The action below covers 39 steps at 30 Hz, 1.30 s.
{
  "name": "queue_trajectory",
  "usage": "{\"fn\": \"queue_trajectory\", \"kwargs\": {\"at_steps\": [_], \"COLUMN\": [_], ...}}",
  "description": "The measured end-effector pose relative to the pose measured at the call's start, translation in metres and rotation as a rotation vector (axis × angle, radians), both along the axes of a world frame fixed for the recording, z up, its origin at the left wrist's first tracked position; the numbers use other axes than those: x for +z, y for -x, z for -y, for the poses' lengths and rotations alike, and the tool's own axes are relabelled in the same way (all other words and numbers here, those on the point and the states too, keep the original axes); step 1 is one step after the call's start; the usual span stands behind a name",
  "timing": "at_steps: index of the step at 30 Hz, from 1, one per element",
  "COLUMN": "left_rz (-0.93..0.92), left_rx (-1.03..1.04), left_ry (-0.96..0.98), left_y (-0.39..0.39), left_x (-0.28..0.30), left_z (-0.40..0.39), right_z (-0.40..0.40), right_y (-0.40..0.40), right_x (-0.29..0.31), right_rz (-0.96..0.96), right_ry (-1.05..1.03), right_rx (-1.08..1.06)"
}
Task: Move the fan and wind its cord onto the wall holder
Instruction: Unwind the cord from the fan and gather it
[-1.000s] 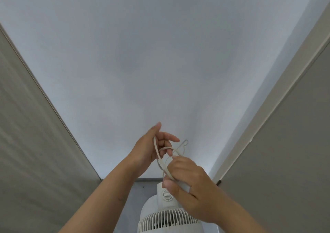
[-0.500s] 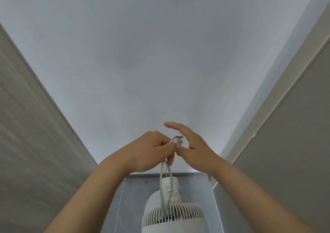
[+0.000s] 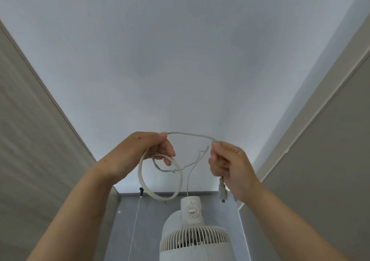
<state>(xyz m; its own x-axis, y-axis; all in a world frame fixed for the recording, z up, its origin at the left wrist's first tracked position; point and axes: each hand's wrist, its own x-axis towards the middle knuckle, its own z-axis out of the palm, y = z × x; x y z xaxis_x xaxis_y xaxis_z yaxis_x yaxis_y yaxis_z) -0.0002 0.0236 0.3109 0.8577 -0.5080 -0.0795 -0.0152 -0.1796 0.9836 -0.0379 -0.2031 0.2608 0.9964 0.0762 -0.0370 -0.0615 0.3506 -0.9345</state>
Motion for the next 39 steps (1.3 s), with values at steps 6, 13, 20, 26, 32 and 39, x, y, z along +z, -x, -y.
{"fn": "queue_trajectory", "kwargs": {"at_steps": [6, 13, 20, 26, 32, 39], "left_rz": [-0.03, -0.15, -0.23, -0.178, -0.116, 0.829], "left_rx": [0.029, 0.452, 0.325, 0.488, 0.792, 0.52], "left_ry": [0.011, 0.507, 0.826, 0.888, 0.431, -0.328], "left_y": [0.007, 0.005, 0.017, 0.023, 0.012, 0.034], "left_x": [-0.01, 0.011, 0.047, 0.045, 0.028, 0.018], "left_z": [-0.001, 0.012, 0.049, 0.047, 0.018, 0.013], "right_z": [0.011, -0.003, -0.051, -0.045, -0.027, -0.02], "right_y": [-0.006, 0.008, 0.009, 0.001, 0.004, 0.005], "right_x": [0.036, 0.028, -0.001, -0.016, -0.016, -0.003], "right_rz": [0.085, 0.129, 0.083, 0.176, 0.248, 0.277], "right_ry": [-0.129, 0.438, 0.649, 0.889, 0.882, 1.119], "right_rx": [-0.1, -0.058, 0.18, 0.039, -0.006, 0.098]}}
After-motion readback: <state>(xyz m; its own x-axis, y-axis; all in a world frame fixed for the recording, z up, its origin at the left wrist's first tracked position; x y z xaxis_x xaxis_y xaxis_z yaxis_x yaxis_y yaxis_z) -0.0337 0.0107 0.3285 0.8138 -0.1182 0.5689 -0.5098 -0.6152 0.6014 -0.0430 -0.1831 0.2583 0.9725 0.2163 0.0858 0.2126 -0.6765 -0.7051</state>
